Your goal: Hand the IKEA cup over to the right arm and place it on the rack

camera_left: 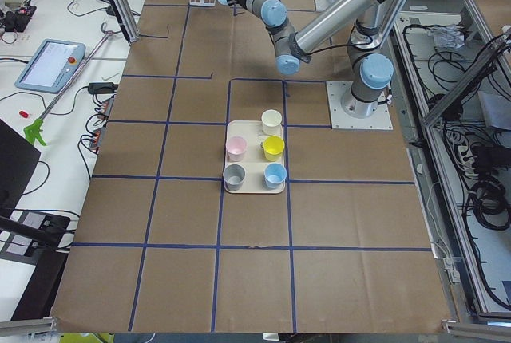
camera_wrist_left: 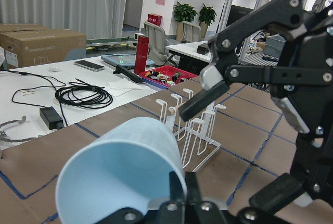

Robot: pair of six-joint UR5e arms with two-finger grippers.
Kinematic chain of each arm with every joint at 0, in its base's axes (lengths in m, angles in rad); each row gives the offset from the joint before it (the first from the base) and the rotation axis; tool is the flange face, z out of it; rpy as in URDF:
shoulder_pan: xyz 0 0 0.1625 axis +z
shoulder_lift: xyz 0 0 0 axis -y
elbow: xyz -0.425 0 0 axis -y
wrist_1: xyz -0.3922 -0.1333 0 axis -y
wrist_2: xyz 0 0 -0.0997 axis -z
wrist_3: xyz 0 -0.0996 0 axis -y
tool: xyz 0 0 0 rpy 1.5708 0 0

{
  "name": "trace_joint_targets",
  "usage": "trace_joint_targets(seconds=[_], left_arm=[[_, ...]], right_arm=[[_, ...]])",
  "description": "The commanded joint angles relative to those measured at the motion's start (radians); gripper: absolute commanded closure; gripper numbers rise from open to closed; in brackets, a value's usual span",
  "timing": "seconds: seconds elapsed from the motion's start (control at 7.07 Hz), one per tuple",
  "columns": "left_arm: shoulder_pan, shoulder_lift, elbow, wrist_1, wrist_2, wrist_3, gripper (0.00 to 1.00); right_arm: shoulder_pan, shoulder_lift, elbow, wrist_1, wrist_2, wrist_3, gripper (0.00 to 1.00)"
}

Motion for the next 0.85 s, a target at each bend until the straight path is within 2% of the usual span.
trace_joint_targets(seconds=[0.0,0.42,0.71], left_arm=[[-0.002,0.000,0.000,0.000,0.000,0.000,1.00],[-0.002,-0.002,0.000,0.000,0.000,-0.002,1.00],[-0.002,0.000,0.002,0.000,0.002,-0.018,1.00]], right_arm=[[0.008,0.038,-0.020,-0.001,0.001,0.000,0.01],[0.010,0.087,-0.066,-0.001,0.001,0.000,0.01],[0.008,0.083,-0.077,0.002,-0.005,0.000,0.00]])
